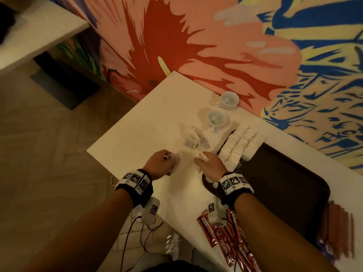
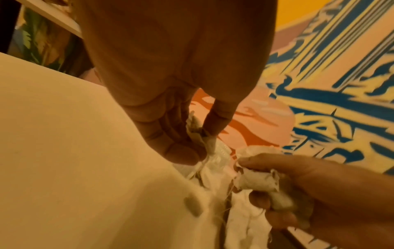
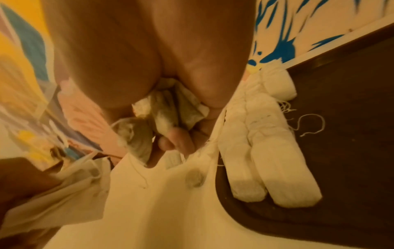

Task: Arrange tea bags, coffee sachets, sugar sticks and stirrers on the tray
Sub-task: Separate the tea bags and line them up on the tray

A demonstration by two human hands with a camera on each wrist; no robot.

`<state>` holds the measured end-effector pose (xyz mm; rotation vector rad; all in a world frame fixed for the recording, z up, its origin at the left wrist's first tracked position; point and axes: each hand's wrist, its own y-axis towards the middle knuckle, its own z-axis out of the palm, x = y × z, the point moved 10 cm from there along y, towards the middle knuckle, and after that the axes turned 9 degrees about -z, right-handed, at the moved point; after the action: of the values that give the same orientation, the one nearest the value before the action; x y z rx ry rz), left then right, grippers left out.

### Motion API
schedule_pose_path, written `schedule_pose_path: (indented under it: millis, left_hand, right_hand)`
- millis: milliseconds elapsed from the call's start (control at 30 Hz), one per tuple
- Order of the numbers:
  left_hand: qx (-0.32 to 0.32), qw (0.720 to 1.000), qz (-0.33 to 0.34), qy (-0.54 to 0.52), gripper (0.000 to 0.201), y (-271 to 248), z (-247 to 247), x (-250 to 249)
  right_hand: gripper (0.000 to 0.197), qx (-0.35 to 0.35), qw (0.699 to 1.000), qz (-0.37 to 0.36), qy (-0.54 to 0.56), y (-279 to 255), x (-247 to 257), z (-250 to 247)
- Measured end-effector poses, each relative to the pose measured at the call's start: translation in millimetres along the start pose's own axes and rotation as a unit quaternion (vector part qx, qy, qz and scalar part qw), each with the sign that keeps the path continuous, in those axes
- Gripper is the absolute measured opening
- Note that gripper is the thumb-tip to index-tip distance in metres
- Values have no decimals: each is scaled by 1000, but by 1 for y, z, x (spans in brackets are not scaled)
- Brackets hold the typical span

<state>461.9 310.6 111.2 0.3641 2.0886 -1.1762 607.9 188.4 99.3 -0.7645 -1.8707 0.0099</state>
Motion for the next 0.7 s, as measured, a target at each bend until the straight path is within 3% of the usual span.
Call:
schedule_pose_path:
  millis: [67, 133, 300, 467, 600, 700]
  left_hand:
    - [29, 998, -1, -58, 17, -18, 0, -9]
    - [59, 994, 7, -90, 25, -34, 1, -18]
    - [129, 987, 60, -74, 20, -69, 10, -49]
    - [173, 978, 119, 16, 19, -99, 31, -83]
    - [203, 961, 175, 63, 12, -121, 47, -109]
    - [217, 950, 201, 100, 21, -131, 56, -125]
  right_hand:
    - [18, -32, 996, 24, 76, -16, 2, -12]
    - [11, -59, 983, 52, 164, -33, -2, -21]
    - [22, -71, 954, 86, 278, -71, 9, -34]
    - [30, -94, 946, 81, 299, -99, 20, -49]
    - [21, -103, 956, 44, 270, -121, 39, -63]
    - [18, -99, 957, 27, 270, -131, 48, -70]
